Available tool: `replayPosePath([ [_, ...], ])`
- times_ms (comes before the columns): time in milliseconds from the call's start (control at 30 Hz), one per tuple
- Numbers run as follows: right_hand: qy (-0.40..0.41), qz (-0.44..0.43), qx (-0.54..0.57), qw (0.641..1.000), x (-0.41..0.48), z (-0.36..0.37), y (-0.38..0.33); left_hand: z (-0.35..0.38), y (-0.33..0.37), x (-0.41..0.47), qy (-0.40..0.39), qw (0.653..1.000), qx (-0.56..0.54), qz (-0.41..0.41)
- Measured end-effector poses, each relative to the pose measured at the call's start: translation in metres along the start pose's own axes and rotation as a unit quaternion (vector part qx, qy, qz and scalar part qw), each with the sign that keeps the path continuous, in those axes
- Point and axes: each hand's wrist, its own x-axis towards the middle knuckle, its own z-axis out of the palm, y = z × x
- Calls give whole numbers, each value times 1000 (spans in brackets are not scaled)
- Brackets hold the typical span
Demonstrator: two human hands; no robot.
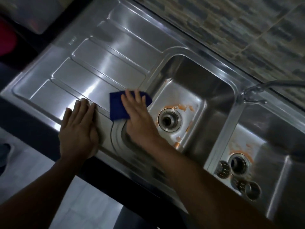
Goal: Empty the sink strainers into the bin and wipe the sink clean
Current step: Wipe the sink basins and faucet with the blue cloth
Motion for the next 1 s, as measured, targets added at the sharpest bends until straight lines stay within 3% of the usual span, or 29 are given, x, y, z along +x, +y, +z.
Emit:
replayPosePath([
  [167, 18, 50, -67, 996, 54, -28, 29, 2, -4, -1, -5, 1000, -10, 4],
  [300, -2, 53, -32, 998, 47, -30, 20, 1, -5, -1, -13, 1000, -25, 4],
  [500, -40, -29, 62, 997, -47, 4, -23, -4, -8, -3, -39, 998, -41, 35],
  [633, -44, -22, 113, 992, -97, 17, -34, -13, -21, -10, -92, 990, 7, 104],
  [833, -87, 13, 99, 991, -165, -24, 0, -8, 0, -19, -113, 991, 20, 75],
  [1000, -32, -43, 27, 998, -251, -76, 56, 3, 37, -44, -114, 985, 19, 128],
])
